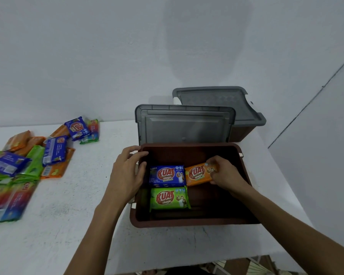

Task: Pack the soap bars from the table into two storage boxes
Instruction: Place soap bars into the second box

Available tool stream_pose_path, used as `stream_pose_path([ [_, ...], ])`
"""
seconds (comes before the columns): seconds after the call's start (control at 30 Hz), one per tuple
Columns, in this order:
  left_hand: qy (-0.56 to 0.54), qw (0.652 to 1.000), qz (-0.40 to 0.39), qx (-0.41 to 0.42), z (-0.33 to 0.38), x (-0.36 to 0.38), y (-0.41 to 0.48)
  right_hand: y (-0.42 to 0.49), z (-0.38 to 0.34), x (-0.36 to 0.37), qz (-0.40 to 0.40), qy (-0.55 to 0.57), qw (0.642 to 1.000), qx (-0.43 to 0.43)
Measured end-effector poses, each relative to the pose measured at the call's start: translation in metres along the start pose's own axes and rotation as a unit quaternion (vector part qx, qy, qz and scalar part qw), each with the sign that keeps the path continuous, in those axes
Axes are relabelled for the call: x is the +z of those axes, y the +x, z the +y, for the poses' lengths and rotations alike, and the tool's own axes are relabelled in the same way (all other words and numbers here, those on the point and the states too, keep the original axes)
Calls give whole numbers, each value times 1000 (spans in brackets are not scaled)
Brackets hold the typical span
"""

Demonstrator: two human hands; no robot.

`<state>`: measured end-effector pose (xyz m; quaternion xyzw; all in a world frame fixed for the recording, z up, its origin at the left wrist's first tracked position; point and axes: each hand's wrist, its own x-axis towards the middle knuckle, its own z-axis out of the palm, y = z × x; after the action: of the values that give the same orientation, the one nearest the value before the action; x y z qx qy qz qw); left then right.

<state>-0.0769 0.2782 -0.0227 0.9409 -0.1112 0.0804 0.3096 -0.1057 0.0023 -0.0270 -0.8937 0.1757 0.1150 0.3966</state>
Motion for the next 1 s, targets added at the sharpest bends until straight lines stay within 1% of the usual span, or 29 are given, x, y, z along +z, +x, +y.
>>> stream_pose_path([
  [0.13,1,1000,-2,-1,-2,1,-1,2,0,6,-26,-81,996,-2],
  [0.23,-1,1000,-3,0,-3,1,-1,0,-1,9,-26,-126,992,-17],
  [0.33,-3,1000,-3,-2,-3,2,-1,-2,-3,10,-23,-140,990,-27],
  [0.5,-4,1000,-3,-1,-5,4,-1,-3,-3,11,-49,-182,981,-39],
  [0.63,-7,1000,-9,2,-7,3,-2,-4,-7,8,-48,-213,974,-62],
  [0.73,-7,1000,-15,19,-9,0,-6,-6,-16,7,-30,-207,975,-81],
  [0.8,-19,999,-18,30,-12,-3,-9,-7,-26,8,-16,-177,979,-104],
  [0.9,-39,999,-6,30,-19,-9,-14,-11,-51,9,1,-107,980,-166],
  [1.0,-34,999,16,24,-30,-21,-20,-16,-82,14,6,-33,969,-244],
])
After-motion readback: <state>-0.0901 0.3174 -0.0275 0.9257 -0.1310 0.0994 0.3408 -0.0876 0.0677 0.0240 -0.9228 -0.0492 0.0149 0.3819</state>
